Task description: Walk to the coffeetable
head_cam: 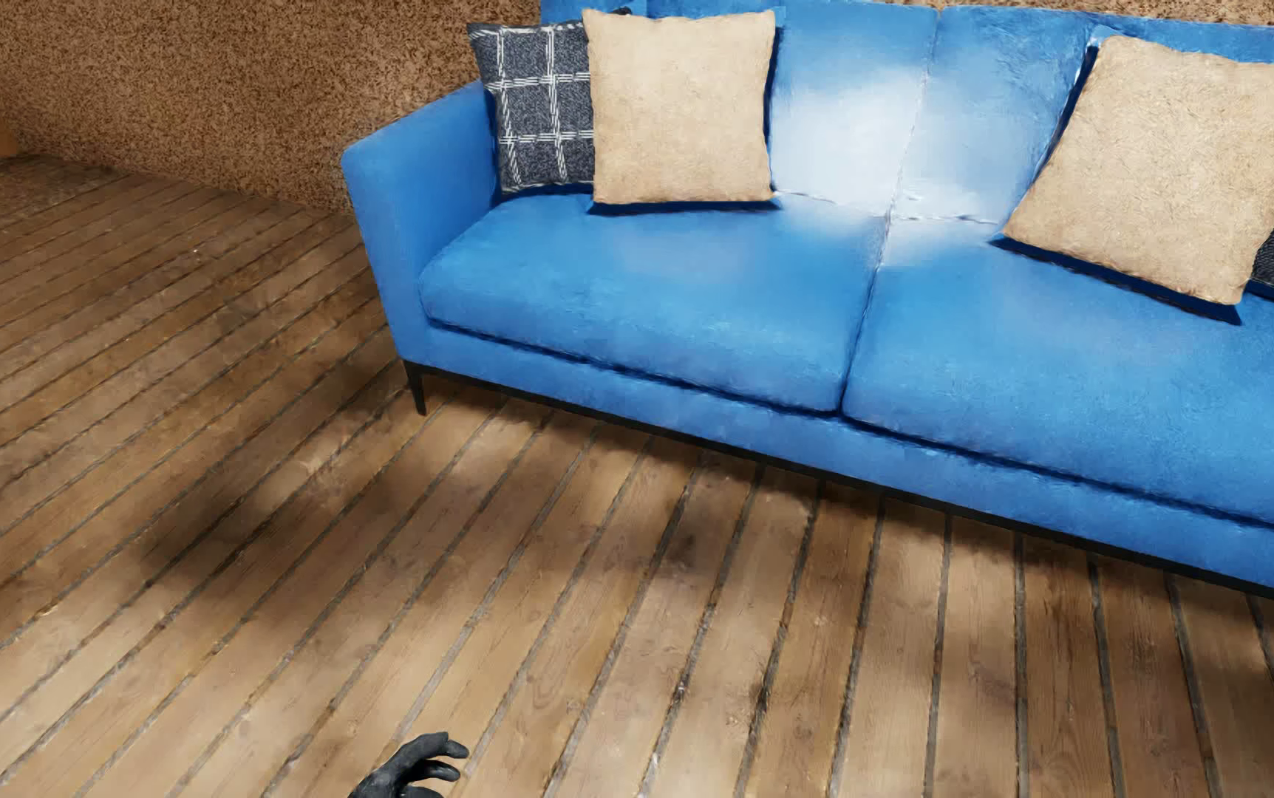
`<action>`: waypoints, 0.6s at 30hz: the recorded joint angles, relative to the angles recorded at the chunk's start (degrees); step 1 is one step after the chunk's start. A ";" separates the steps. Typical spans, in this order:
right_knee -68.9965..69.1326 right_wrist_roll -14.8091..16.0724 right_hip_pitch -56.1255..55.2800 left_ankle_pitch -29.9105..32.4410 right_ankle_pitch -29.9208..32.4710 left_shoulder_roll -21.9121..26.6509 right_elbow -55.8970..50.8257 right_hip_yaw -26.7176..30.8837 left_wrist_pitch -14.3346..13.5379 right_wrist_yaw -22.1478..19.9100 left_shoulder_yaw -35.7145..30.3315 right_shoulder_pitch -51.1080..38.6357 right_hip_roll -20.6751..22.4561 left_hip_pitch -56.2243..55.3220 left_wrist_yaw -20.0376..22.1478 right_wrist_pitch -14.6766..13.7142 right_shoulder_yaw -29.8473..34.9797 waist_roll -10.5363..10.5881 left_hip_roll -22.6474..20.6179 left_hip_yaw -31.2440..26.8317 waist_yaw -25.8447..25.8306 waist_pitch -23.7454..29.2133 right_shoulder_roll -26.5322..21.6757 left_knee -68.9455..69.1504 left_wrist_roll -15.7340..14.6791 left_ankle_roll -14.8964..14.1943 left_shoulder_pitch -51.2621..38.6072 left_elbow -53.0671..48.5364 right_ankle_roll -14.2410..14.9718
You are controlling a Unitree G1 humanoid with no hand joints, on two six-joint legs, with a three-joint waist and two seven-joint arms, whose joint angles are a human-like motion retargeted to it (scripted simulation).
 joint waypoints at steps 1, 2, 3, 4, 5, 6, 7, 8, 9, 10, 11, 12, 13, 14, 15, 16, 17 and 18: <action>2.12 0.00 0.73 -0.17 2.85 -0.08 -0.58 0.00 0.00 0.00 0.73 0.81 -0.01 2.49 0.00 0.00 1.35 0.01 2.81 0.00 -1.66 0.23 -0.20 1.22 0.00 0.00 0.76 -0.02 0.00; 7.65 0.00 -2.24 0.64 10.51 -0.24 0.05 0.00 0.00 0.00 -0.24 0.67 -0.58 3.03 0.00 0.00 3.04 -0.52 4.50 0.00 -2.45 -1.34 -0.24 2.11 0.00 0.00 1.59 1.02 0.00; 12.95 0.00 -3.14 2.55 15.80 -2.03 1.33 0.00 0.00 0.00 3.43 0.30 0.54 2.87 0.00 0.00 3.77 0.41 8.29 0.00 -2.44 -1.78 0.70 4.53 0.00 0.00 3.91 2.25 0.00; 18.64 0.00 -3.34 5.42 15.19 -3.25 4.31 0.00 0.00 0.00 1.58 -2.12 0.15 2.84 0.00 0.00 4.37 1.13 9.40 0.00 -1.65 -1.02 0.26 8.18 0.00 0.00 3.02 8.46 0.00; 20.32 0.00 -3.14 10.00 12.52 -4.14 5.00 0.00 0.00 0.00 -0.60 -4.20 1.31 1.76 0.00 0.00 3.38 0.89 9.96 0.00 -1.00 -0.23 0.04 11.23 0.00 0.00 2.08 14.63 0.00; 21.16 0.00 -1.85 16.30 8.79 -3.91 4.40 0.00 0.00 0.00 -4.25 -6.02 2.11 -1.28 0.00 0.00 2.84 0.91 10.91 0.00 -1.44 0.18 0.18 15.12 0.00 0.00 1.55 19.68 0.00; 20.75 0.00 0.88 23.30 6.49 -3.59 1.90 0.00 0.00 0.00 -8.24 -7.63 1.99 -3.83 0.00 0.00 2.58 1.22 11.77 0.00 -0.98 1.04 -0.66 15.69 0.00 0.00 0.81 23.59 0.00; 19.94 0.00 3.25 26.69 5.25 -3.51 -0.78 0.00 0.00 0.00 -9.83 -9.02 1.64 -5.65 0.00 0.00 1.20 1.13 11.77 0.00 0.19 1.74 -1.53 14.15 0.00 0.00 1.13 26.18 0.00; 18.95 0.00 4.91 29.43 4.08 -3.12 -3.80 0.00 0.00 0.00 -10.52 -9.90 1.45 -6.84 0.00 0.00 0.09 0.73 11.27 0.00 2.48 2.24 -2.55 11.71 0.00 0.00 2.18 27.81 0.00; 18.14 0.00 5.83 36.82 3.10 -2.54 -7.09 0.00 0.00 0.00 -9.85 -10.80 1.51 -9.21 0.00 0.00 -2.03 0.69 11.03 0.00 3.71 2.26 -3.94 11.31 0.00 0.00 4.00 28.27 0.00; 17.48 0.00 7.47 45.53 1.93 -1.58 -9.22 0.00 0.00 0.00 -8.77 -11.38 2.03 -11.33 0.00 0.00 -5.25 1.13 11.69 0.00 4.01 2.17 -4.79 11.50 0.00 0.00 5.70 27.61 0.00; 16.82 0.00 9.03 46.35 0.80 -0.87 -10.54 0.00 0.00 0.00 -8.31 -11.52 2.42 -12.71 0.00 0.00 -8.30 1.69 12.30 0.00 3.82 1.74 -5.80 10.72 0.00 0.00 6.65 27.51 0.00; 16.48 0.00 10.51 46.35 0.07 -0.02 -10.89 0.00 0.00 0.00 -8.23 -11.80 2.67 -12.59 0.00 0.00 -13.55 1.97 12.62 0.00 4.39 2.04 -6.01 9.19 0.00 0.00 7.32 26.75 0.00; 16.60 0.00 11.41 46.35 -0.65 0.08 -10.78 0.00 0.00 0.00 -5.96 -11.59 2.80 -12.21 0.00 0.00 -17.57 2.30 13.04 0.00 5.06 1.52 -6.13 7.67 0.00 0.00 8.02 27.13 0.00; 16.74 0.00 12.25 46.35 -1.23 1.96 -10.57 0.00 0.00 0.00 -9.22 -11.69 2.69 -11.41 0.00 0.00 -20.94 2.89 13.19 0.00 6.02 1.75 -6.65 5.64 0.00 0.00 8.44 23.92 0.00; 16.77 0.00 12.72 46.51 -2.20 1.10 -9.64 0.00 0.00 0.00 -6.29 -12.33 2.74 -12.38 0.00 0.00 -24.27 3.46 13.82 0.00 5.86 1.47 -7.06 4.59 0.00 0.00 7.96 25.72 0.00; 17.24 0.00 13.54 46.56 -2.86 1.90 -8.43 0.00 0.00 0.00 -6.60 -12.81 2.56 -12.94 0.00 0.00 -24.57 3.46 14.01 0.00 5.92 1.36 -7.46 3.67 0.00 0.00 7.90 25.67 0.00; 16.99 0.00 13.59 45.09 -3.57 2.26 -7.69 0.00 0.00 0.00 -5.40 -12.93 2.68 -14.26 0.00 0.00 -24.40 3.42 14.25 0.00 6.40 1.07 -7.75 3.22 0.00 0.00 7.95 24.58 0.00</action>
